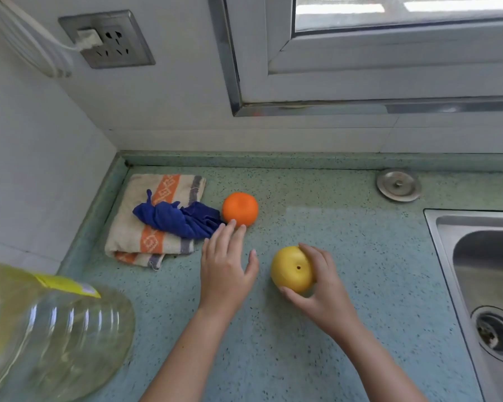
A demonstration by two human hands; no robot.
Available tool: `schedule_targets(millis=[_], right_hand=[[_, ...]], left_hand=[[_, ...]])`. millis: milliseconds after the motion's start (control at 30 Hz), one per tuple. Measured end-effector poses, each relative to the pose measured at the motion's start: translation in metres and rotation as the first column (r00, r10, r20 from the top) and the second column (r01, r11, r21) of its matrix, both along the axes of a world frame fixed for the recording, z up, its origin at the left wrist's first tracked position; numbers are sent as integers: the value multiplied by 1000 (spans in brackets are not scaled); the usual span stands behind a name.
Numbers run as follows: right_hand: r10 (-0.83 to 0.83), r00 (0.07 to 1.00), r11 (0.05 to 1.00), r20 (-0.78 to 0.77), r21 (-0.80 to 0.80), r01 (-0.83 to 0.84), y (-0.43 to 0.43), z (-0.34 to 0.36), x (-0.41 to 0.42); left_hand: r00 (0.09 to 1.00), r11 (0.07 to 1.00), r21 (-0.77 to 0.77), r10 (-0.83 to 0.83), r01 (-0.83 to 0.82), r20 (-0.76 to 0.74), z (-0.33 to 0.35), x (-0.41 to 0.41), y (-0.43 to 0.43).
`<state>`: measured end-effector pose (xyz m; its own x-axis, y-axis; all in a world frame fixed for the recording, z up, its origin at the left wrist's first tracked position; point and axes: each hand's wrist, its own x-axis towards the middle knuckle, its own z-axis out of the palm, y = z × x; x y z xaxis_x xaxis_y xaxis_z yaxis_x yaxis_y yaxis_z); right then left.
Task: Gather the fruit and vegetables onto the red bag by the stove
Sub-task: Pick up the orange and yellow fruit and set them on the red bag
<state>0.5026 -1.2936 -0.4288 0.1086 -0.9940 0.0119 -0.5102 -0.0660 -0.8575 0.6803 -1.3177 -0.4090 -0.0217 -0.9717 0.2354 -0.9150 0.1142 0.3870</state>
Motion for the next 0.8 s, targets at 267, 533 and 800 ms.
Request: schedule_targets(millis=[267,533,800], right_hand=[[-90,996,995,3,-45,90,-38,1,-5],[-127,991,990,36,-52,128,-60,1,-6],[-162,986,985,36,-47,163,-64,-1,-9]], left_hand=[[1000,1000,12,24,-24,13,-4,-1,-54],[998,998,47,40,-43,46,-20,-4,-85],[997,991,116,65,-69,35,-29,-2,-97]])
